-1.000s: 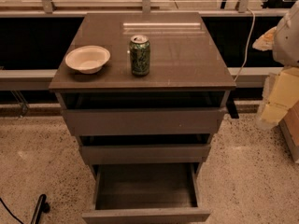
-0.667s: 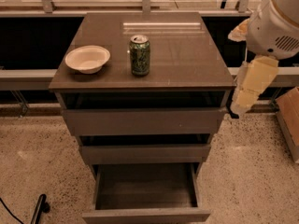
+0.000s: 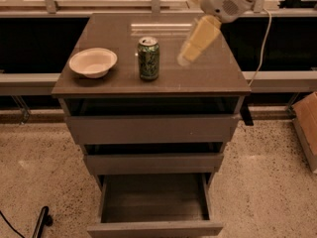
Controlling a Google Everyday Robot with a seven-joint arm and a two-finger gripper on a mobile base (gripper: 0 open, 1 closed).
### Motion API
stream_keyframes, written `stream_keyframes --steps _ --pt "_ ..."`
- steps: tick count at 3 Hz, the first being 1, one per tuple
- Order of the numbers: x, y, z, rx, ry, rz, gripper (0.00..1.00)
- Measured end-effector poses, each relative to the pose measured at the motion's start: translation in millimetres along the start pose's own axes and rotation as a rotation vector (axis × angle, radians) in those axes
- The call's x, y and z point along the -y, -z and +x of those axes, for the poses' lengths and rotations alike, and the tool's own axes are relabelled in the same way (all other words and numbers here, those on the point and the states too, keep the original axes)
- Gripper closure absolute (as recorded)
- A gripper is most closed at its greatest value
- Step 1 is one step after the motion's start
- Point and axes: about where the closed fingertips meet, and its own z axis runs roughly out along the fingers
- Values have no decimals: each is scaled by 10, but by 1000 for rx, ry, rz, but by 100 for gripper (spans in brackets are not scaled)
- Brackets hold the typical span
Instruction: Place green can into bottom drawer
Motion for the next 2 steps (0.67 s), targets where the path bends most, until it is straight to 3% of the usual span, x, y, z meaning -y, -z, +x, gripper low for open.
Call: stream_keyframes --steps 1,2 --pt "375 -401 -193 259 -67 20 0" --pt "574 -649 -144 456 -169 38 0"
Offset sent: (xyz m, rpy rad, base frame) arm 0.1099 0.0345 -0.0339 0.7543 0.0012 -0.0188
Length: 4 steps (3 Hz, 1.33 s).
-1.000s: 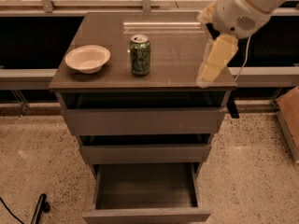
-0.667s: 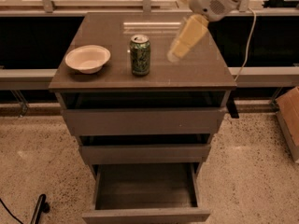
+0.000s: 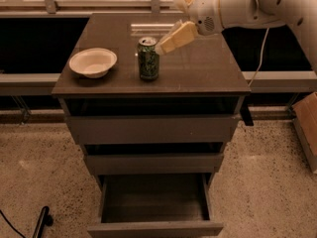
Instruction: Place green can into bottom drawer
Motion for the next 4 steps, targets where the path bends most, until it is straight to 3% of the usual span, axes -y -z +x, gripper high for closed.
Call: stream_keyframes --steps 1,3,4 --pt "63 -224 88 94 -29 7 0" --pt "60 -553 287 154 -88 15 0" --pt "7 -713 421 173 -139 -7 0"
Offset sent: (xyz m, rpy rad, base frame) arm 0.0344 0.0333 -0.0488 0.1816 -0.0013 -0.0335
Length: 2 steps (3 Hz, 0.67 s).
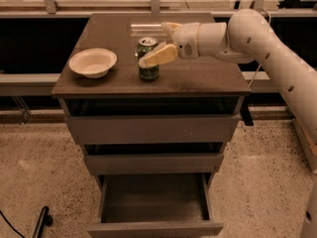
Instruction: Place green can into bottom drawer
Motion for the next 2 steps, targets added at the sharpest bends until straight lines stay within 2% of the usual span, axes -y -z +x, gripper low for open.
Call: stream_keyframes --steps 1,2 --pt "-17 -123 103 31 -42 -23 19" --pt "-57 -217 96 18 -51 -35 41"
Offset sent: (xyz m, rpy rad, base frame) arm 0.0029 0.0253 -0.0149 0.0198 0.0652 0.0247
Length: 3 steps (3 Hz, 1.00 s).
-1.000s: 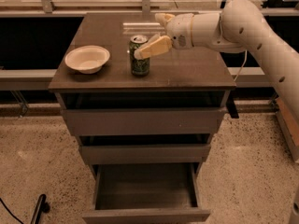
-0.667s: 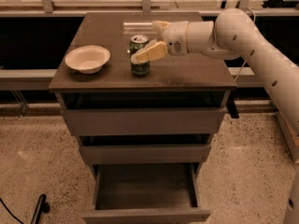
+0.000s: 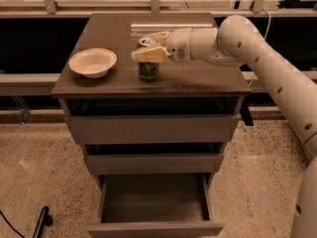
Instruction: Place green can into bottom drawer
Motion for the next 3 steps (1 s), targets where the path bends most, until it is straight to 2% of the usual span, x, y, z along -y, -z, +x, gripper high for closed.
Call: stream_keyframes --steps 1,2,3 --pt "-9 -32 -51 -12 1 -38 65" --pt "26 305 -124 84 26 -104 89" --pt "-175 1073 -149 179 175 -165 100"
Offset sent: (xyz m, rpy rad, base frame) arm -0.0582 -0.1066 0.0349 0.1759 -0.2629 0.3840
